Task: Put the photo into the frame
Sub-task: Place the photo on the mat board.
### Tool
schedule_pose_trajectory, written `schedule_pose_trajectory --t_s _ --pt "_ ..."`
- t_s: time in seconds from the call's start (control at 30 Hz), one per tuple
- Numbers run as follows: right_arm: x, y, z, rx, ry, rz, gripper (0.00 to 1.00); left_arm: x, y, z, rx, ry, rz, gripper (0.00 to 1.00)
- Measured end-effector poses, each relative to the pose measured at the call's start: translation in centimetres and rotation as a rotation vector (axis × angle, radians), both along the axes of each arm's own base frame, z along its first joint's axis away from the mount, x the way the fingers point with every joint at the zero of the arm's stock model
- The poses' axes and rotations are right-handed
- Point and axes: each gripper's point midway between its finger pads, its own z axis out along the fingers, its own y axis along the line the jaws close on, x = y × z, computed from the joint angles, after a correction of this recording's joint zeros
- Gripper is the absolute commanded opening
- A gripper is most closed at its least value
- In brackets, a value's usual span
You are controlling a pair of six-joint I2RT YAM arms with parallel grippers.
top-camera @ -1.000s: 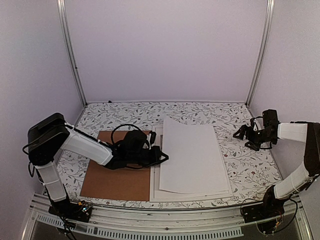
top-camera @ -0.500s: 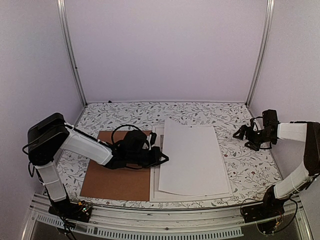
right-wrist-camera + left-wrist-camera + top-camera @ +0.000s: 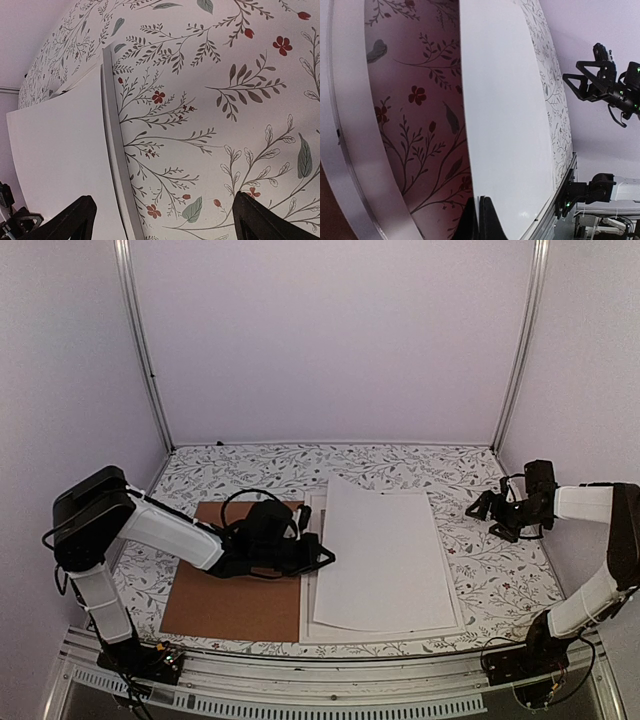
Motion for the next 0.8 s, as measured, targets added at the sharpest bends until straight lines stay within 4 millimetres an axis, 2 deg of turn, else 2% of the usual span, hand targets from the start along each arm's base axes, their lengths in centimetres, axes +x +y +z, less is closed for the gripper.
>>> schedule_pose_trajectory --t_s 0.17,0.8 --pt "0.0 0.0 0.0 0.000 0.000 0.000 0.99 0.0 0.5 1.0 -0.012 -0.018 0.013 0.00" --pt "0.0 0.0 -0.2 0.001 0.004 0.000 0.99 0.3 0.4 1.4 -0.040 -0.013 0.040 0.00"
